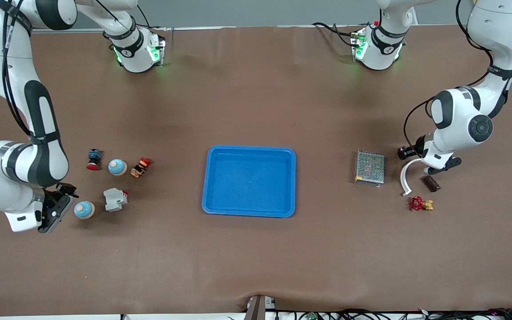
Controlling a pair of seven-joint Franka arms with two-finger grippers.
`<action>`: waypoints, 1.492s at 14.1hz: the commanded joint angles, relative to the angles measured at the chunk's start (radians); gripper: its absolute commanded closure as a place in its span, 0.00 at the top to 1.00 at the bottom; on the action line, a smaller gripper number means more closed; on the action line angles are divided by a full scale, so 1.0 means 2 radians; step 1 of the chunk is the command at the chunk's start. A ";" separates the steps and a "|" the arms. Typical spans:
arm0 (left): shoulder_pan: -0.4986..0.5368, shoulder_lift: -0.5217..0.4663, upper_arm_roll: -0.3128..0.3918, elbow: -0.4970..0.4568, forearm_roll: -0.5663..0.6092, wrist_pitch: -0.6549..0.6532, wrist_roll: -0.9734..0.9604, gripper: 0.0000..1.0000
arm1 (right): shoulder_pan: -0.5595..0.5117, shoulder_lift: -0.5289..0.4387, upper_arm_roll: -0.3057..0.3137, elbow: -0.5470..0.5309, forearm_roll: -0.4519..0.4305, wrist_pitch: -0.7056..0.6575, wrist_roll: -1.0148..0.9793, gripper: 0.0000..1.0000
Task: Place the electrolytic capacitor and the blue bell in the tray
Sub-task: 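Close the right gripper on the bell while the left gripper grasps the capacitor, then carry the capacitor into the tray with the left gripper while the right lifts the bell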
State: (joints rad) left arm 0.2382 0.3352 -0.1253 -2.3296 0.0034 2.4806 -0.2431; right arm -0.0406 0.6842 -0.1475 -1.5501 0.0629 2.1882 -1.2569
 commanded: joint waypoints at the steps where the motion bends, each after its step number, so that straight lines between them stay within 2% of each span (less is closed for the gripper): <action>1: 0.003 -0.002 -0.003 -0.001 -0.009 0.007 -0.003 0.05 | 0.000 0.011 0.006 0.007 0.009 0.008 -0.020 1.00; 2: 0.003 -0.003 -0.004 0.000 -0.009 0.006 -0.003 0.00 | 0.000 0.014 0.006 0.006 0.009 0.015 -0.036 1.00; 5: 0.002 -0.026 -0.006 0.004 -0.009 -0.019 -0.002 0.00 | -0.002 0.023 0.006 0.004 0.009 0.029 -0.058 1.00; 8: 0.001 -0.052 -0.025 0.037 -0.009 -0.082 -0.020 0.00 | -0.007 0.031 0.006 0.000 0.009 0.037 -0.068 1.00; 12: -0.001 -0.056 -0.071 0.102 -0.009 -0.154 -0.077 0.00 | -0.008 0.031 0.007 -0.021 0.011 0.053 -0.076 1.00; 16: -0.006 -0.039 -0.141 0.150 -0.009 -0.159 -0.195 0.00 | -0.009 0.031 0.007 -0.042 0.018 0.070 -0.079 1.00; 18: -0.031 -0.030 -0.156 0.164 -0.006 -0.158 -0.256 0.00 | -0.008 0.031 0.007 -0.052 0.021 0.085 -0.083 1.00; 21: -0.097 -0.007 -0.155 0.208 -0.006 -0.158 -0.360 0.00 | -0.009 0.031 0.008 -0.053 0.023 0.086 -0.083 1.00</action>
State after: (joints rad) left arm 0.1090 0.2755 -0.4397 -1.9965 0.0027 2.1868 -0.8615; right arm -0.0468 0.7522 -0.1404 -1.6459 0.0881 2.3493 -1.3936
